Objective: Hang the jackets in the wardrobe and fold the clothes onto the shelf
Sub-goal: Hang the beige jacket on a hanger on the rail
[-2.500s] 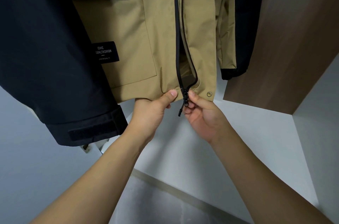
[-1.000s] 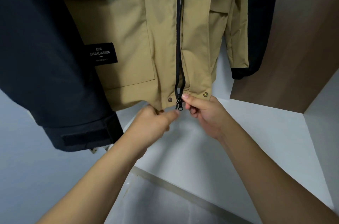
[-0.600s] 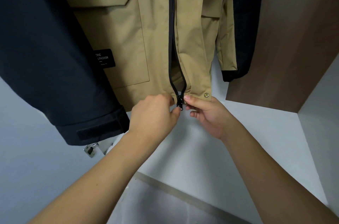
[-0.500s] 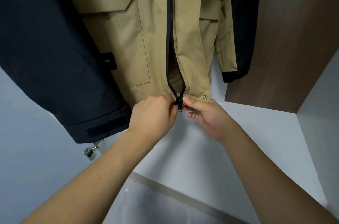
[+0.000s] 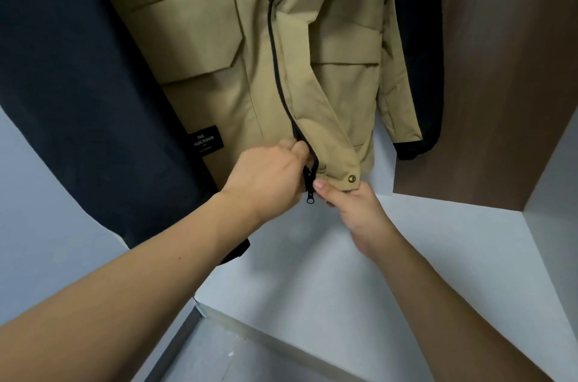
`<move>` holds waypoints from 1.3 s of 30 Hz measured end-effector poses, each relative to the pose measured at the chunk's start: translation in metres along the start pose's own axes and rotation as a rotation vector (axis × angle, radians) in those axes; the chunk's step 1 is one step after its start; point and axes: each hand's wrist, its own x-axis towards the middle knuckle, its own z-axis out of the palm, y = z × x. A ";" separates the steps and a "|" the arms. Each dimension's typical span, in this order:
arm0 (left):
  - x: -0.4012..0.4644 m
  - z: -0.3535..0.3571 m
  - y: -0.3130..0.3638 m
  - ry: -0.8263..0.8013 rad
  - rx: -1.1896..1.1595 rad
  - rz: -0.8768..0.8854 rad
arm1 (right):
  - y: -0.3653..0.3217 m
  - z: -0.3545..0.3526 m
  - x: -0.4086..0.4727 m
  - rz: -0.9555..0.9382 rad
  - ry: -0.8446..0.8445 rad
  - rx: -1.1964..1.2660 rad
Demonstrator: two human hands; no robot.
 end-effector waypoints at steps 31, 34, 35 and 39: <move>0.060 -0.037 -0.042 0.119 0.211 0.045 | 0.031 -0.008 -0.006 0.100 0.001 0.076; 0.057 -0.038 -0.038 0.145 0.190 0.061 | 0.029 -0.004 -0.007 0.185 0.042 0.030; 0.055 -0.037 -0.034 0.143 0.188 0.071 | 0.028 -0.002 -0.008 0.236 0.035 -0.005; 0.049 -0.037 -0.035 0.159 0.172 0.080 | 0.004 -0.022 -0.004 0.494 -0.135 -0.277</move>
